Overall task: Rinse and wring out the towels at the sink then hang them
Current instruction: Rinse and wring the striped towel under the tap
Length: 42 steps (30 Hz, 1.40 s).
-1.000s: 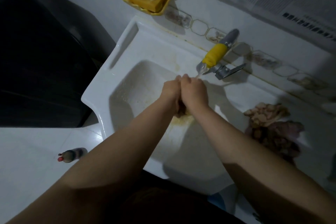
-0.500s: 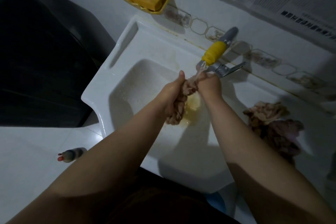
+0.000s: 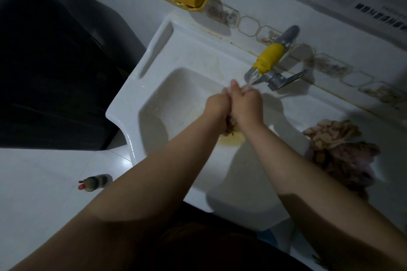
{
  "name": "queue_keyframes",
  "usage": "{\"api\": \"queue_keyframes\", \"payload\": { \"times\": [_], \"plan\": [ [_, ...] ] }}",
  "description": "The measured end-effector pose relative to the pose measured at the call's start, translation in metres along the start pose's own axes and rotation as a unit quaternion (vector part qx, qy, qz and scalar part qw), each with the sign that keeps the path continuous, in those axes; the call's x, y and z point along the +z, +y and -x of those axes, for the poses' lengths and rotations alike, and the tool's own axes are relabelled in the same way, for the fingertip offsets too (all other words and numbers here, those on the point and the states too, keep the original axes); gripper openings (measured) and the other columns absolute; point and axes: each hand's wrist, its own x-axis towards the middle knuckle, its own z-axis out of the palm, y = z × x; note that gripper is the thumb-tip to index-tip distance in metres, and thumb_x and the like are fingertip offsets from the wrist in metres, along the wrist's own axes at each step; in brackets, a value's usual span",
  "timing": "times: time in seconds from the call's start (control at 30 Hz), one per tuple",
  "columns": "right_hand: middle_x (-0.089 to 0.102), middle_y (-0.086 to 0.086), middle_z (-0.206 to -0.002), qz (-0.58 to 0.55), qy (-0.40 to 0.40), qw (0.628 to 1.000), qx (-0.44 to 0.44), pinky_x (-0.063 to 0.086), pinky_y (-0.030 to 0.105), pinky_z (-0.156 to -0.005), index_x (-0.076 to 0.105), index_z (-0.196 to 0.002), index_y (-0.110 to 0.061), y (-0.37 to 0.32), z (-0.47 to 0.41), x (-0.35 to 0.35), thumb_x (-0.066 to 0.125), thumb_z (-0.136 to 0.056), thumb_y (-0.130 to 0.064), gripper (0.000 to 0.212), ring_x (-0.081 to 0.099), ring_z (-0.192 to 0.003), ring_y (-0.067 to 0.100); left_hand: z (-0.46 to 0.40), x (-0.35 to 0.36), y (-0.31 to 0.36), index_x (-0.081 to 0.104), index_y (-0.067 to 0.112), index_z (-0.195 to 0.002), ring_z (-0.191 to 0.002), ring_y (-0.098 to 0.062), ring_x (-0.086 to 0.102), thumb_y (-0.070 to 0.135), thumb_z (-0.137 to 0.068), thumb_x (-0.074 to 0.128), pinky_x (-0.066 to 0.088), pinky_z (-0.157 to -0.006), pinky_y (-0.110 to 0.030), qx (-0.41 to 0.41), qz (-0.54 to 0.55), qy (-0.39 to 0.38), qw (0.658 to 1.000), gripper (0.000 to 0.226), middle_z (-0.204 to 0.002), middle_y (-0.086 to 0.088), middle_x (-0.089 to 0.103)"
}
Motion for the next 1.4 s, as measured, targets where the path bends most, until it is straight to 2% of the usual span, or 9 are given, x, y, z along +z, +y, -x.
{"api": "queue_keyframes", "payload": {
  "times": [0.1,0.23,0.33,0.47,0.77,0.9,1.07,1.2,1.4],
  "plan": [
    [0.068,0.021,-0.096,-0.05,0.025,0.997,0.045,0.049,0.037,-0.079,0.064,-0.088,-0.003,-0.002,-0.015,-0.003,0.053,-0.093,-0.043,0.042,0.064,-0.094,0.032,0.003,0.013,-0.008,0.061,0.006,-0.092,-0.062,-0.022,0.058,0.034,-0.104,0.034,0.047,-0.056,-0.027,-0.025,0.053,0.029,0.998,0.041,-0.075,-0.014,0.061],
    [0.064,0.009,-0.077,-0.025,-0.016,0.999,-0.015,0.047,0.036,-0.071,0.054,-0.073,-0.014,-0.002,0.01,0.005,0.054,-0.09,-0.049,0.039,0.061,-0.078,0.028,-0.008,0.005,-0.004,0.046,0.001,-0.132,-0.114,-0.03,0.055,0.019,-0.104,0.033,0.042,-0.088,-0.022,0.02,0.014,0.019,1.0,0.036,-0.126,-0.023,0.055],
    [0.069,0.017,-0.092,0.02,0.01,0.999,0.029,0.05,0.04,-0.079,0.06,-0.086,-0.008,0.006,-0.023,-0.005,0.054,-0.091,-0.048,0.04,0.064,-0.09,0.032,0.003,0.012,-0.007,0.061,0.005,-0.089,-0.073,-0.022,0.062,0.031,-0.103,0.039,0.052,-0.058,-0.022,-0.012,0.085,0.026,0.996,0.037,-0.082,-0.014,0.062],
    [0.068,0.016,-0.084,-0.001,-0.004,1.0,0.021,0.05,0.04,-0.076,0.055,-0.077,-0.012,0.006,-0.022,-0.005,0.056,-0.09,-0.046,0.037,0.065,-0.085,0.031,0.005,0.008,-0.006,0.061,0.006,-0.084,-0.061,-0.016,0.059,0.035,-0.103,0.038,0.049,-0.05,-0.022,-0.005,0.074,0.039,0.996,0.042,-0.067,-0.008,0.06],
    [0.047,0.002,-0.065,-0.044,-0.017,0.999,-0.003,0.044,0.037,-0.078,0.036,-0.061,-0.022,-0.007,-0.029,-0.008,0.056,-0.093,-0.041,0.041,0.053,-0.078,0.025,0.007,-0.019,-0.013,0.067,-0.004,-0.103,-0.09,-0.03,0.068,0.028,-0.099,0.046,0.055,-0.087,-0.043,-0.001,0.039,-0.095,0.995,0.038,-0.096,-0.017,0.07],
    [0.056,0.01,-0.087,-0.107,-0.035,0.99,0.082,0.05,0.042,-0.088,0.051,-0.074,-0.02,0.005,-0.04,-0.017,0.044,-0.098,-0.028,0.026,0.058,-0.089,0.027,-0.002,-0.042,-0.025,0.071,0.009,-0.097,-0.072,-0.016,0.066,0.035,-0.098,0.049,0.05,-0.057,-0.022,0.054,0.027,-0.061,0.996,0.033,-0.08,-0.001,0.072],
    [0.056,0.0,-0.072,-0.208,-0.05,0.975,0.068,0.043,0.026,-0.062,0.055,-0.084,-0.023,-0.001,-0.009,-0.028,0.04,-0.101,-0.031,0.023,0.054,-0.066,0.013,-0.01,-0.058,-0.046,0.058,0.01,-0.119,-0.092,-0.016,0.057,0.037,-0.102,0.038,0.048,-0.085,-0.028,0.012,-0.028,0.072,0.997,0.038,-0.108,-0.004,0.06],
    [0.056,-0.006,-0.069,-0.105,-0.144,0.981,-0.074,0.044,0.024,-0.06,0.046,-0.077,-0.026,0.004,0.034,-0.024,0.049,-0.097,-0.031,0.02,0.054,-0.061,0.001,-0.005,-0.05,-0.033,0.062,0.003,-0.11,-0.089,-0.028,0.066,0.068,-0.093,0.021,0.053,-0.086,-0.04,-0.136,0.164,-0.128,0.969,0.079,-0.098,-0.014,0.068],
    [0.065,-0.008,-0.088,-0.05,-0.198,0.978,-0.035,0.056,0.044,-0.074,0.052,-0.09,-0.029,0.036,0.062,-0.028,0.05,-0.096,-0.029,0.007,0.065,-0.078,0.014,-0.015,-0.056,-0.02,0.064,0.004,-0.094,-0.065,-0.025,0.066,0.02,-0.098,0.051,0.057,-0.066,-0.037,-0.039,0.043,-0.106,0.993,0.021,-0.079,-0.013,0.07]
  ]
}}
